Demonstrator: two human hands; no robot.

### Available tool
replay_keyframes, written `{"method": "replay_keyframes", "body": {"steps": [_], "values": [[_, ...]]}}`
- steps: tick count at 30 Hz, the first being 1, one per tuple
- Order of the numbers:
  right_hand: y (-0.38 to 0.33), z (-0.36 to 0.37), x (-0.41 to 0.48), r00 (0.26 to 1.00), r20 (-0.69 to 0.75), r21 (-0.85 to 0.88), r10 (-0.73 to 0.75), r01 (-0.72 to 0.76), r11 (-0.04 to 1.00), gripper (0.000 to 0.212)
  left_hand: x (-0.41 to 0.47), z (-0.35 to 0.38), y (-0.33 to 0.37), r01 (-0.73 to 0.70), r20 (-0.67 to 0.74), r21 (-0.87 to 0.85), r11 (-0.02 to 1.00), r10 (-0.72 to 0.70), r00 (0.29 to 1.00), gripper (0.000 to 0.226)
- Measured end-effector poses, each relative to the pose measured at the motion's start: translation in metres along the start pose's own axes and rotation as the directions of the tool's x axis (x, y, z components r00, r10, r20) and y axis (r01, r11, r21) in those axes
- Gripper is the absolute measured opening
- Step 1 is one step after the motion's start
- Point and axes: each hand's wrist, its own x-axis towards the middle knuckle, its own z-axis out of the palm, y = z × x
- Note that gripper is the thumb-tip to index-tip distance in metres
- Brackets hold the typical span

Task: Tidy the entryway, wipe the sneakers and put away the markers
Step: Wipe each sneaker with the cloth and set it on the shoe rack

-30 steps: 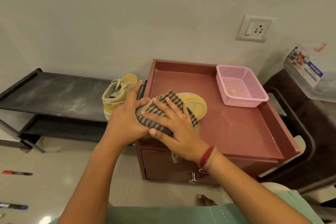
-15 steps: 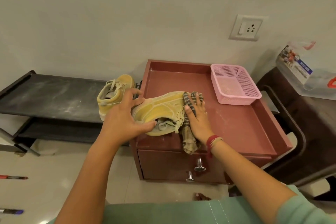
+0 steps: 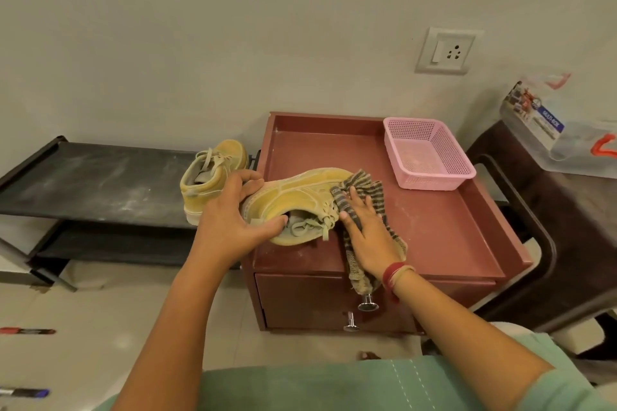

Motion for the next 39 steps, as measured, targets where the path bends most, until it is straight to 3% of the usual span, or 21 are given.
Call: {"method": "replay_keyframes", "body": {"steps": [1, 3, 5, 7, 9, 10, 12, 14, 15, 18, 21, 24, 26, 27, 30, 33, 39], "values": [[0.006, -0.002, 0.001, 0.997, -0.043, -0.008, 0.063, -0.064, 0.998, 0.046, 0.000, 0.000, 0.000, 0.003, -0.001, -0.005, 1.000, -0.003, 1.000, 0.068], [0.007, -0.010, 0.002, 0.950, -0.217, 0.143, 0.223, -0.195, 0.970, 0.049, 0.001, 0.000, 0.000, 0.010, -0.003, -0.018, 1.000, -0.010, 1.000, 0.063], [0.002, -0.014, 0.000, 0.929, -0.334, 0.276, 0.160, -0.065, 0.959, 0.045, 0.002, -0.001, 0.000, 0.006, 0.005, -0.018, 1.000, -0.006, 1.000, 0.059], [-0.007, -0.013, -0.002, 0.979, -0.202, 0.231, -0.031, 0.078, 0.970, 0.042, 0.001, -0.002, 0.000, 0.003, 0.018, -0.012, 1.000, -0.003, 1.000, 0.059], [-0.004, -0.005, -0.003, 0.996, 0.012, 0.121, -0.094, 0.092, 0.988, 0.041, 0.001, -0.001, -0.001, 0.010, 0.028, -0.019, 1.000, -0.009, 1.000, 0.059], [0.000, -0.005, 0.000, 0.998, 0.029, 0.118, -0.061, 0.057, 0.991, 0.042, 0.001, -0.001, -0.001, 0.019, 0.025, -0.022, 1.000, -0.018, 1.000, 0.059], [0.006, -0.009, 0.010, 0.991, -0.069, 0.219, 0.112, -0.094, 0.971, 0.046, 0.001, -0.002, 0.002, 0.048, 0.005, -0.020, 0.999, -0.048, 0.999, 0.059], [0.003, -0.021, 0.019, 0.925, -0.201, 0.351, 0.322, -0.239, 0.905, 0.051, -0.001, 0.000, 0.002, 0.076, -0.007, 0.019, 0.997, -0.076, 0.997, 0.068], [-0.003, -0.027, 0.019, 0.900, -0.255, 0.398, 0.354, -0.236, 0.887, 0.053, -0.003, 0.001, 0.002, 0.102, -0.007, 0.048, 0.994, -0.102, 0.995, 0.076], [-0.042, -0.036, 0.009, 0.932, -0.318, 0.453, 0.172, -0.010, 0.891, 0.048, -0.010, 0.002, 0.003, 0.190, -0.028, 0.039, 0.981, -0.189, 0.982, 0.088], [-0.089, -0.032, -0.007, 0.971, -0.222, 0.426, -0.084, 0.174, 0.888, 0.049, -0.013, 0.005, 0.007, 0.148, -0.045, 0.059, 0.987, -0.145, 0.988, 0.097], [-0.115, -0.012, -0.018, 0.932, -0.005, 0.163, -0.363, 0.359, 0.919, 0.043, -0.012, 0.006, 0.010, 0.055, -0.064, 0.059, 0.997, -0.051, 0.997, 0.097], [-0.115, 0.003, -0.021, 0.889, 0.094, -0.050, -0.448, 0.454, 0.890, 0.047, -0.012, 0.004, 0.010, 0.026, -0.054, 0.096, 0.995, -0.021, 0.998, 0.093], [-0.111, 0.007, -0.022, 0.881, 0.102, -0.077, -0.461, 0.469, 0.880, 0.047, -0.012, 0.003, 0.009, 0.015, -0.036, 0.122, 0.992, -0.010, 0.999, 0.094], [-0.088, 0.011, -0.015, 0.915, 0.100, 0.008, -0.390, 0.392, 0.920, 0.042, -0.009, 0.001, 0.003, -0.001, 0.005, 0.177, 0.984, 0.000, 1.000, 0.096], [-0.056, 0.004, 0.003, 0.981, 0.026, 0.087, -0.195, 0.192, 0.978, 0.040, -0.008, 0.003, 0.002, 0.020, 0.000, 0.205, 0.979, -0.020, 1.000, 0.089], [0.004, -0.006, 0.032, 0.987, -0.023, 0.232, 0.159, -0.149, 0.961, 0.065, -0.004, 0.007, 0.008, 0.088, -0.069, 0.191, 0.978, -0.076, 0.995, 0.082]]}}
